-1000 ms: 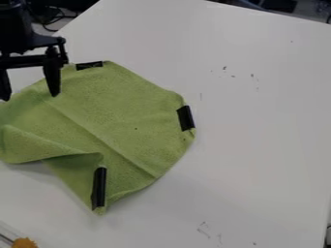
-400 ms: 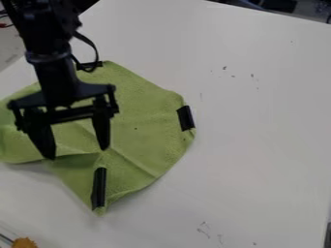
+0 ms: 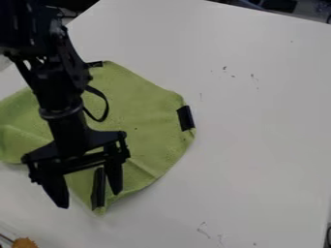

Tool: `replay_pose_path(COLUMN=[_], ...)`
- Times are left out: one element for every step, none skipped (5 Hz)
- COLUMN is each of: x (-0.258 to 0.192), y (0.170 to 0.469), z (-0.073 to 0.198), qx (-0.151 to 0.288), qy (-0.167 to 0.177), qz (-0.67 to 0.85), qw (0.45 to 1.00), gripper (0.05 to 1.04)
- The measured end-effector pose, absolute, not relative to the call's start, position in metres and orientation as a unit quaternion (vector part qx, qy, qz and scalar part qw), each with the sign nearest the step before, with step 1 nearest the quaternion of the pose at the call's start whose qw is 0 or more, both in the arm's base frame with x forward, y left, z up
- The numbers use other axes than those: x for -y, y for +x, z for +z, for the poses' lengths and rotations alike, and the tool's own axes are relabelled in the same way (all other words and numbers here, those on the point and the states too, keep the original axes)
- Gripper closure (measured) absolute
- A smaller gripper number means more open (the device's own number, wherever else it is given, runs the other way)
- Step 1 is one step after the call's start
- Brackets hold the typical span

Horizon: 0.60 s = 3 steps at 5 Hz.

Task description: Move the cloth to the bottom left of the table

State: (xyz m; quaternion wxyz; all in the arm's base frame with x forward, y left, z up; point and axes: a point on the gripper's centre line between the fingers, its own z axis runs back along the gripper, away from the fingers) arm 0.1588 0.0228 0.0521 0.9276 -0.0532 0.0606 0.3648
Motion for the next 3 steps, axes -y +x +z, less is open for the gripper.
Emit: replay_pose_path(x=[-0.020, -0.016, -0.015], y=[0.168, 0.175, 0.181], z=[0.040, 0.035, 0.033], qx=[-0.054, -0.050, -0.047], qy=[-0.066, -0.071, -0.074], qz=[0.371, 0.358, 0.355], qw=[0.925, 0.930, 0.931], gripper=[0.083, 0.083, 0.083])
